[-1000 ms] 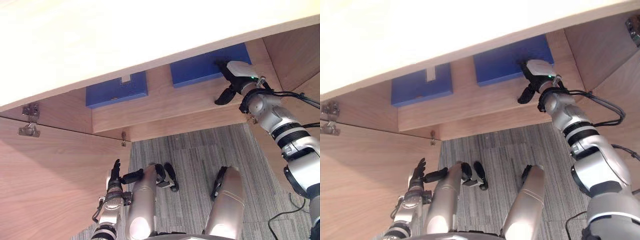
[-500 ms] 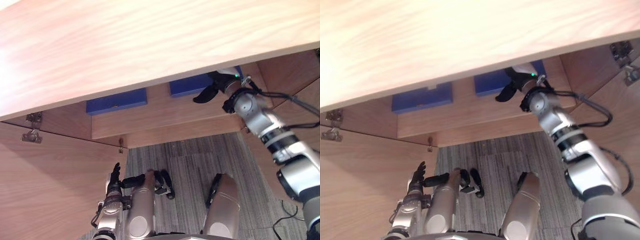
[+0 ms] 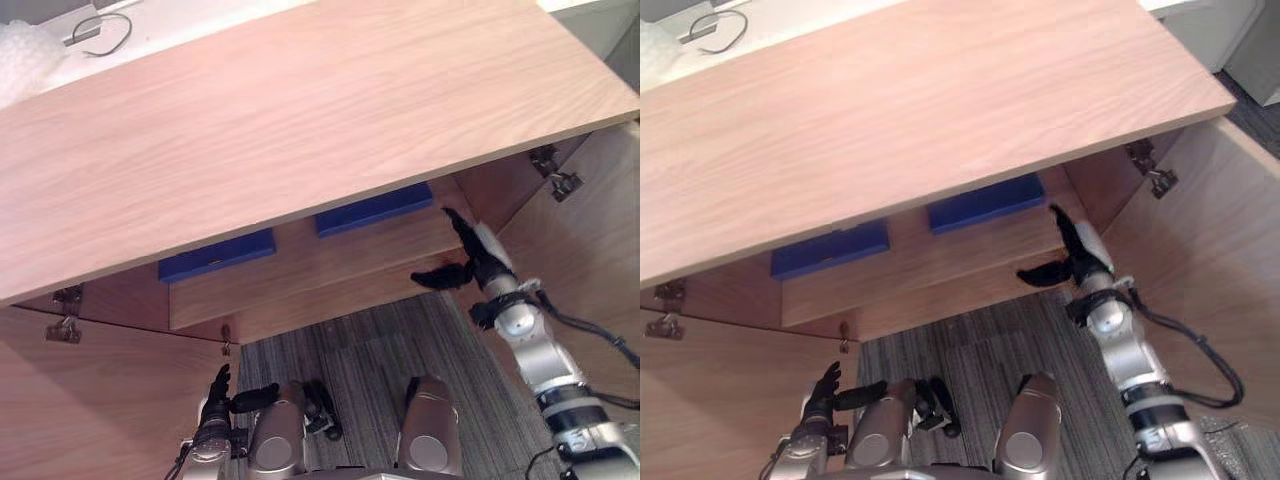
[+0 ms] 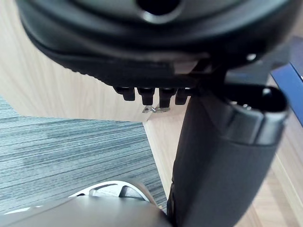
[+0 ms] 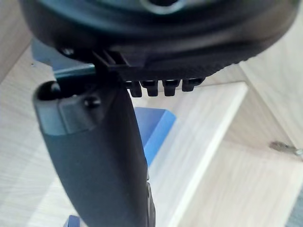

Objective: Walk over to the cabinet, pick up the folder, carry it to the office cabinet, place the folder inside the office cabinet, then close the office cabinet door

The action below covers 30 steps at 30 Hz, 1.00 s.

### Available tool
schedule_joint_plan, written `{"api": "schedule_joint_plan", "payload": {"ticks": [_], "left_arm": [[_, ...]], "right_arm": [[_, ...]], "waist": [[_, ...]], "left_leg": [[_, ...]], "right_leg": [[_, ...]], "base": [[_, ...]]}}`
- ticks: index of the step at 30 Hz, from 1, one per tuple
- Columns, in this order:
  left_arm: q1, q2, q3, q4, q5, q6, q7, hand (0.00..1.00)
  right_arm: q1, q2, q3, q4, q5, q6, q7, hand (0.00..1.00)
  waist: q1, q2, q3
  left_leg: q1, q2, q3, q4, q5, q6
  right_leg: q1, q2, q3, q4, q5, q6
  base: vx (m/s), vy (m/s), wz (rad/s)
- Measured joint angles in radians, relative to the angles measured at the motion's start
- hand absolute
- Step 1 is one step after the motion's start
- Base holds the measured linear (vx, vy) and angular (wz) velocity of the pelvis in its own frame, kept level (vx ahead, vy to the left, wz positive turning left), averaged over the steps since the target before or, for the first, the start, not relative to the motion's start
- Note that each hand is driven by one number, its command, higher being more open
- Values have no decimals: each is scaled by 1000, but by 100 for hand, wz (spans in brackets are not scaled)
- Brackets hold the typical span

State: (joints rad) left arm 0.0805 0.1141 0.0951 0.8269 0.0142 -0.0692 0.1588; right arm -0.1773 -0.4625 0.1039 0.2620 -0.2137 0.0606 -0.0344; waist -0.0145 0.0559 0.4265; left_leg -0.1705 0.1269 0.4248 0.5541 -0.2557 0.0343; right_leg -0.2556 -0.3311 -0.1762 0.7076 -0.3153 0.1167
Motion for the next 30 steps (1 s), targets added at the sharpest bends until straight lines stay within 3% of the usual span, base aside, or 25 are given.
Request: {"api": "schedule_joint_plan", "payload": {"ticks": [1,3,5,8,9,12,15,17,20,25,28,29,30], "left_arm": [[3,-3,3,9,7,7,0,100],[34,-21,9,24,39,14,2,100],[60,-32,14,24,39,14,5,100],[95,-55,66,54,69,16,12,100],[100,-70,97,64,77,14,20,100],[93,-73,126,104,95,14,30,100],[93,-76,180,142,96,18,33,100],[98,-82,217,143,96,34,33,100],[89,-87,249,152,96,36,39,100],[66,-97,316,161,95,35,52,100],[65,-105,324,161,96,36,61,100],[70,-106,328,161,95,35,64,100],[73,-106,337,163,95,36,67,100]], "right_arm": [[29,41,4,40,0,-4,1,100],[136,141,3,188,-7,-5,10,100],[195,206,3,293,-22,-5,15,100],[238,283,-23,499,-58,-8,15,100],[224,300,-90,575,-62,-5,18,100],[204,330,-283,755,-33,-29,-28,100],[244,391,-490,831,120,-11,-75,100],[281,419,-535,805,209,-9,-94,100],[309,439,-551,777,315,-9,-117,100],[345,472,-548,706,338,-23,-152,100],[363,478,-548,674,339,-30,-155,100],[367,476,-551,671,339,-38,-167,100],[372,482,-555,669,342,-43,-173,100]], "waist": [[0,-1,-20],[-3,6,-116],[5,12,-164],[10,12,-201],[14,12,-214],[11,1,-238],[10,-29,-272],[7,-41,-279],[7,-51,-286],[4,-76,-269],[6,-62,-272],[7,-55,-271],[5,-57,-273]], "left_leg": [[19,-11,-4,-70,40,-4],[56,-41,-47,-286,164,-23],[66,-42,-90,-372,214,-45],[92,-30,-195,-404,216,-55],[103,-28,-251,-411,209,-66],[144,-29,-302,-432,195,-85],[187,-30,-261,-472,198,-81],[219,-28,-220,-484,197,-82],[244,-31,-151,-484,190,-82],[267,-24,-31,-433,160,-73],[276,11,42,-426,154,-56],[293,39,90,-424,158,-64],[308,53,107,-422,159,-73]], "right_leg": [[21,12,-18,-60,28,-4],[75,51,-89,-238,106,-14],[102,93,-114,-342,152,-23],[152,154,-98,-456,213,-36],[164,176,-73,-506,249,-39],[206,201,-28,-606,313,-39],[206,209,21,-620,329,-42],[201,214,62,-607,331,-42],[164,217,130,-563,331,-42],[111,232,224,-506,334,-34],[102,193,93,-495,301,-85],[79,159,4,-392,288,-115],[84,146,-23,-332,272,-131]], "base": [[53,-72,17],[86,-96,40],[98,-70,14],[92,-59,-35],[76,-30,-58],[11,29,-57],[-35,55,-50],[-43,39,-59],[-78,44,-67],[-109,31,-65],[-110,16,-81],[-74,-64,-85],[-43,-100,-83]]}}
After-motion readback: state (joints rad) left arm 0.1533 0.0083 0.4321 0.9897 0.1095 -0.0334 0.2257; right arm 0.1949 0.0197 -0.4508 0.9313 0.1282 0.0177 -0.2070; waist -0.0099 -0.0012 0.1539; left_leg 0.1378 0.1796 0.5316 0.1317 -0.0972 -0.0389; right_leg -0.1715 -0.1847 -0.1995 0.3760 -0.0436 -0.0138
